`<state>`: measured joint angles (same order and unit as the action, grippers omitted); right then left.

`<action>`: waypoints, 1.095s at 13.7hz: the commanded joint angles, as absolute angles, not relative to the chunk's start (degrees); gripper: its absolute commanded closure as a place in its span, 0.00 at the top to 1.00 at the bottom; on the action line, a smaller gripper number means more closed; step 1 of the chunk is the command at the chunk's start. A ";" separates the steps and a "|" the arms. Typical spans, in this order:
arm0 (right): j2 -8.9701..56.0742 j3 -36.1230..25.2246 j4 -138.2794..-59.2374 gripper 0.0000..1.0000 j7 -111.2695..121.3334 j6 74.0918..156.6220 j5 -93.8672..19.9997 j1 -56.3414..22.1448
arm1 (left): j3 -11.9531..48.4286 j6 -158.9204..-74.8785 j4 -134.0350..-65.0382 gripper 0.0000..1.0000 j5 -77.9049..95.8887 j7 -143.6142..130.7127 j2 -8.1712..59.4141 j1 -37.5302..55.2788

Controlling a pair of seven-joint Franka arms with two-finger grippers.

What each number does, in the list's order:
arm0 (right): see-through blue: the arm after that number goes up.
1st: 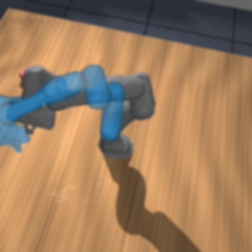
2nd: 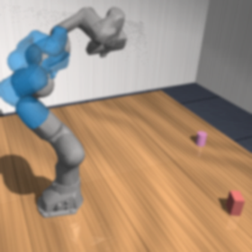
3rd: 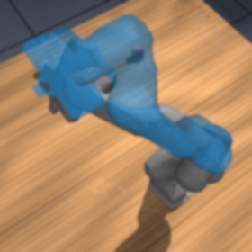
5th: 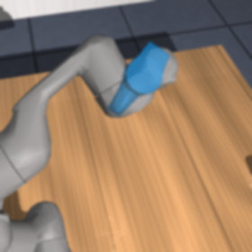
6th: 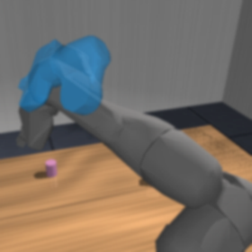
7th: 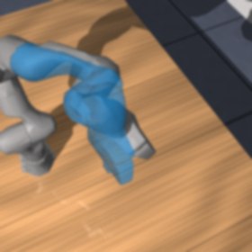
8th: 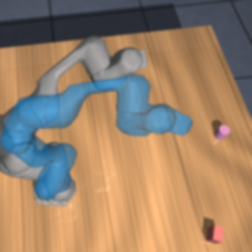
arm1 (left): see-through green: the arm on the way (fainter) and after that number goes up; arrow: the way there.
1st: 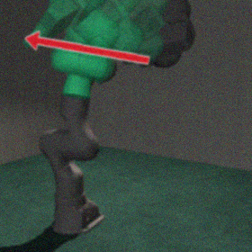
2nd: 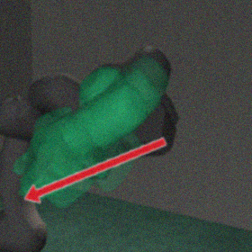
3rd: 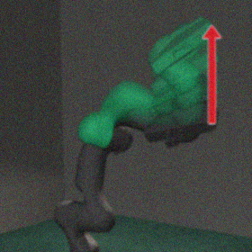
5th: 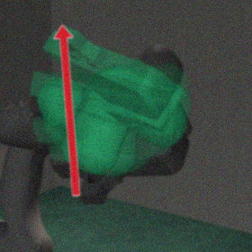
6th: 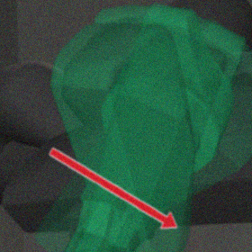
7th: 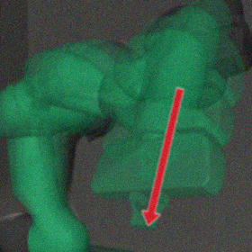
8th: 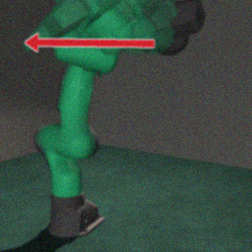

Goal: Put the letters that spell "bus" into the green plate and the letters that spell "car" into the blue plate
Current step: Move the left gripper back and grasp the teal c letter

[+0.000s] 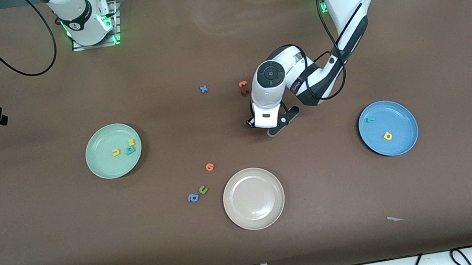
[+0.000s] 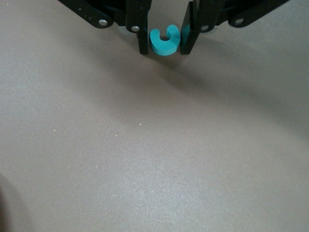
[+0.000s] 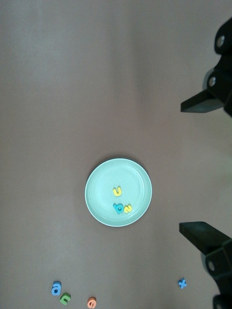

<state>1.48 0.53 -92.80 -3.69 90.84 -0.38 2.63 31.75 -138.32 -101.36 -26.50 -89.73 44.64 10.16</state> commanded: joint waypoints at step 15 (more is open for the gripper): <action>0.44 0.97 -92.81 1.00 -3.86 90.09 -0.70 2.90 | 31.64 -115.77 -87.55 0.28 -24.79 -65.25 43.95 0.55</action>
